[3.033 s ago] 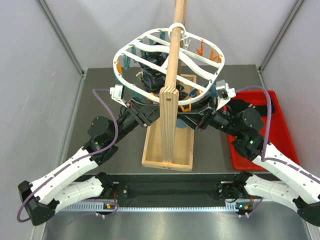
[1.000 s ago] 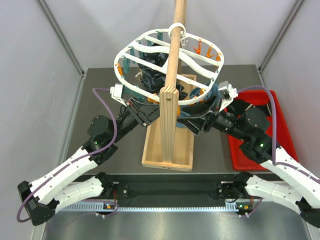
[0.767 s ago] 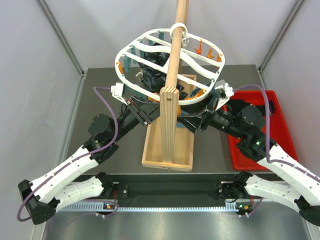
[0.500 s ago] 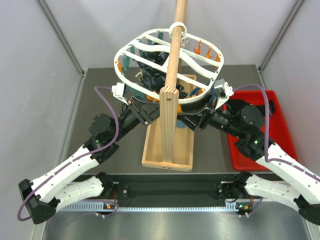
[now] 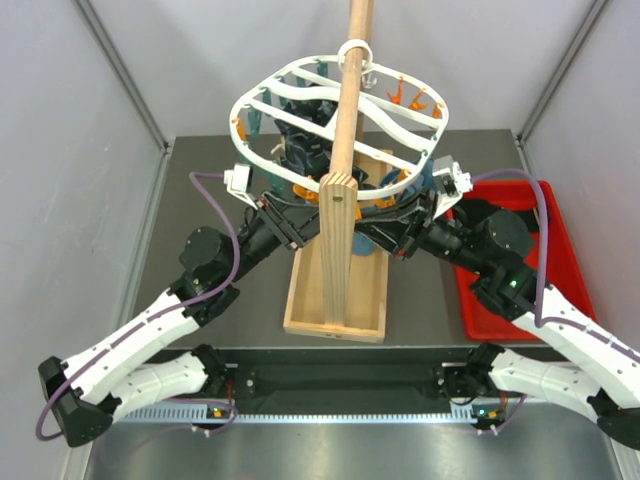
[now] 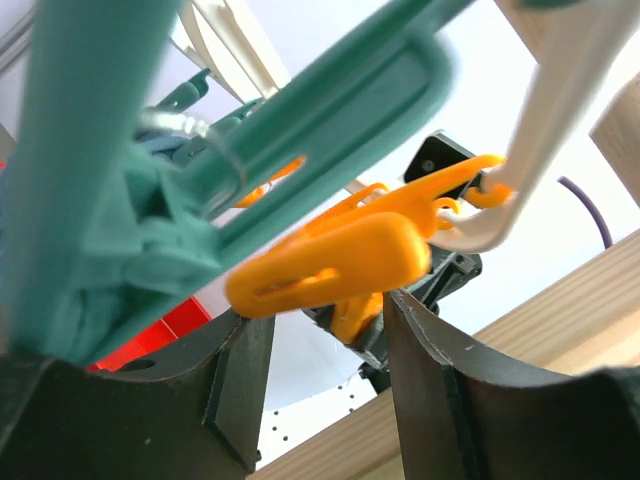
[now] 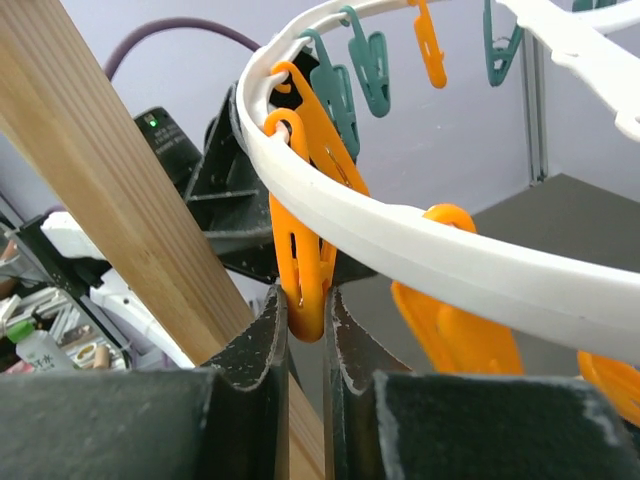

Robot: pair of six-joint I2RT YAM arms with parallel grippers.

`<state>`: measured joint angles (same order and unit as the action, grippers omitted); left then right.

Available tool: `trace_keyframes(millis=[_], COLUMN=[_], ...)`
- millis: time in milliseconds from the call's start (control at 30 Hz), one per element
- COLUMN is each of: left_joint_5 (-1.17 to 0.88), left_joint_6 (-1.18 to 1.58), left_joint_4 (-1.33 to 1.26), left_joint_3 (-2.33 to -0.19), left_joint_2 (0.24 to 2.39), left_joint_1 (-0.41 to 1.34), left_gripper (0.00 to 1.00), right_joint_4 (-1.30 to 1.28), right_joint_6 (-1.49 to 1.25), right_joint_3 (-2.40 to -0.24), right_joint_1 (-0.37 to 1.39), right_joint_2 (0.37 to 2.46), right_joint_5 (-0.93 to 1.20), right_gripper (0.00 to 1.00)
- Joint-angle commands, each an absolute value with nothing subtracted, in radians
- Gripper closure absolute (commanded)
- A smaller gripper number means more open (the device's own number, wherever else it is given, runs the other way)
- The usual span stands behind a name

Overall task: Clip the socks to the hanger
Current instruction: Open the clamp at the hanger.

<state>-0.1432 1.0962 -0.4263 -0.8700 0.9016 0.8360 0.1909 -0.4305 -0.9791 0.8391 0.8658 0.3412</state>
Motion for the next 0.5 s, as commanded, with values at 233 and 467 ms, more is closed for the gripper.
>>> trace_keyframes(millis=[233, 467], left_joint_5=[-0.16, -0.092], left_joint_6=[0.976, 0.946], left_joint_4=[-0.575, -0.534], left_joint_3=[-0.868, -0.839], left_joint_2=[0.923, 0.873], left_joint_1=[0.841, 0.844], left_gripper=[0.5, 0.55], right_joint_4=[0.132, 0.06], right_joint_6=[-0.399, -0.385], right_joint_3=[-1.077, -1.108], right_joint_1=[0.854, 0.854], right_joint_2=[0.862, 0.876], right_joint_5=[0.324, 0.272], right_gripper=[1.0, 1.0])
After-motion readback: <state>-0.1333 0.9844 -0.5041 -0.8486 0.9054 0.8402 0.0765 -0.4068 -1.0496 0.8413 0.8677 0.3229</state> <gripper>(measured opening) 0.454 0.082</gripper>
